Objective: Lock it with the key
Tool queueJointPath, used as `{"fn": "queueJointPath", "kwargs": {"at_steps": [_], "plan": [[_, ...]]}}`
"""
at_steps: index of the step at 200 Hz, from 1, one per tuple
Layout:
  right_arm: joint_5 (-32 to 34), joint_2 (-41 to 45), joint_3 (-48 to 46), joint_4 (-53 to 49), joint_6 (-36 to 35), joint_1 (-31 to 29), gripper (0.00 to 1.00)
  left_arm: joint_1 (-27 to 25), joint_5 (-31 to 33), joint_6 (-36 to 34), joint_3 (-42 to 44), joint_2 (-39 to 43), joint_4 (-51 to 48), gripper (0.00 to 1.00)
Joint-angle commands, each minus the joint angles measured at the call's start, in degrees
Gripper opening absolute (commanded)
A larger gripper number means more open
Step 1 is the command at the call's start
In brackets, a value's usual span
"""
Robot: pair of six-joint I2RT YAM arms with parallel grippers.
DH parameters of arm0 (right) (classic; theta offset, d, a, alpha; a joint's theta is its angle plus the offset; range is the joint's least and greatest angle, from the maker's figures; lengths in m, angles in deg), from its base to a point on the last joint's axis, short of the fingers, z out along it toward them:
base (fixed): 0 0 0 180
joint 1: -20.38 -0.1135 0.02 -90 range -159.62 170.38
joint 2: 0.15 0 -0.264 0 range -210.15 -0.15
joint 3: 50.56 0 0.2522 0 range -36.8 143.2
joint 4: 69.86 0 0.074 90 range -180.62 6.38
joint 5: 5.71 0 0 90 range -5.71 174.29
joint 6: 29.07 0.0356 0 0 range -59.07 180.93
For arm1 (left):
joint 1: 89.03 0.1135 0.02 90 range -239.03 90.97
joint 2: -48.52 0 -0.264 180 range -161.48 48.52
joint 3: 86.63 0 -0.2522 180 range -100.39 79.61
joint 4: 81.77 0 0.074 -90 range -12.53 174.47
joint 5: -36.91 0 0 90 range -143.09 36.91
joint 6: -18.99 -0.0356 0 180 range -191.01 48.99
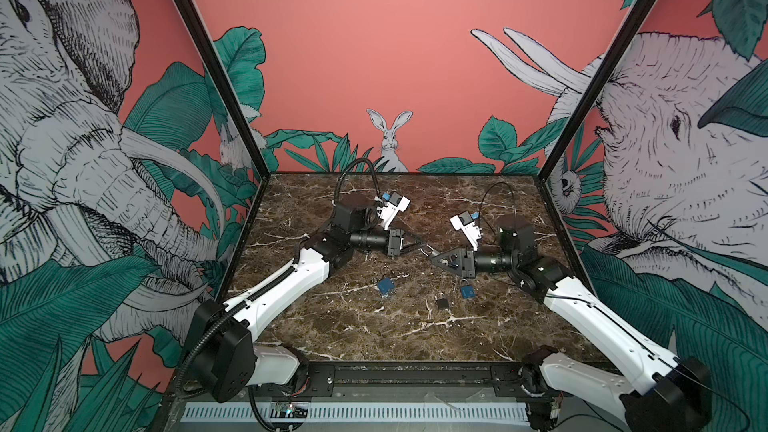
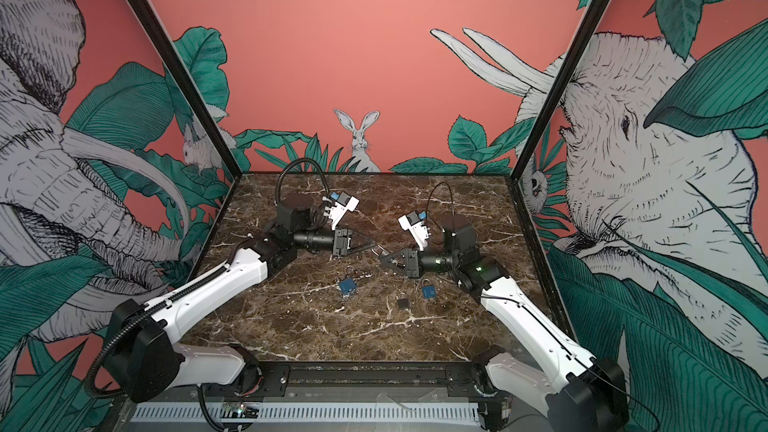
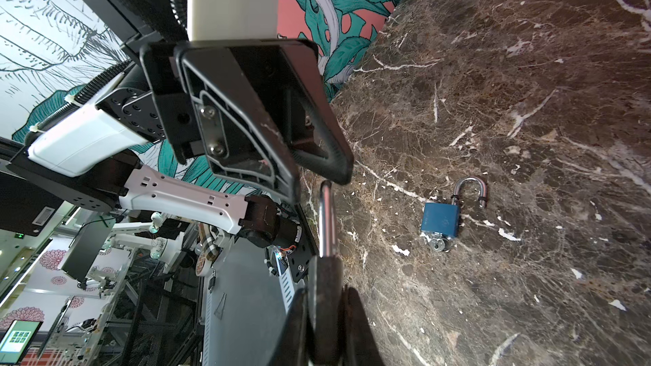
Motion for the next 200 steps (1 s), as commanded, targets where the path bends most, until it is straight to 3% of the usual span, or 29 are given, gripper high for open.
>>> {"fn": "queueJointPath", "kwargs": {"at_steps": [1,155,200], "plan": [[-1.7,-0.1,-0.2,4.0,0.7,0.3,0.00,0.2,-1.5,0.1,0.8,0.6,1.6,0.24],[-2.3,-0.8,0.0,5.5,1.9,0.3,0.00,0.2,-1.7,0.2,1.0,0.4,1.9,0.18],[-3.4,-0.4,-0.1,7.9,4.1,0.3,0.00,0.2,-1.8,0.1,1.0,0.0,1.8,0.06]]}}
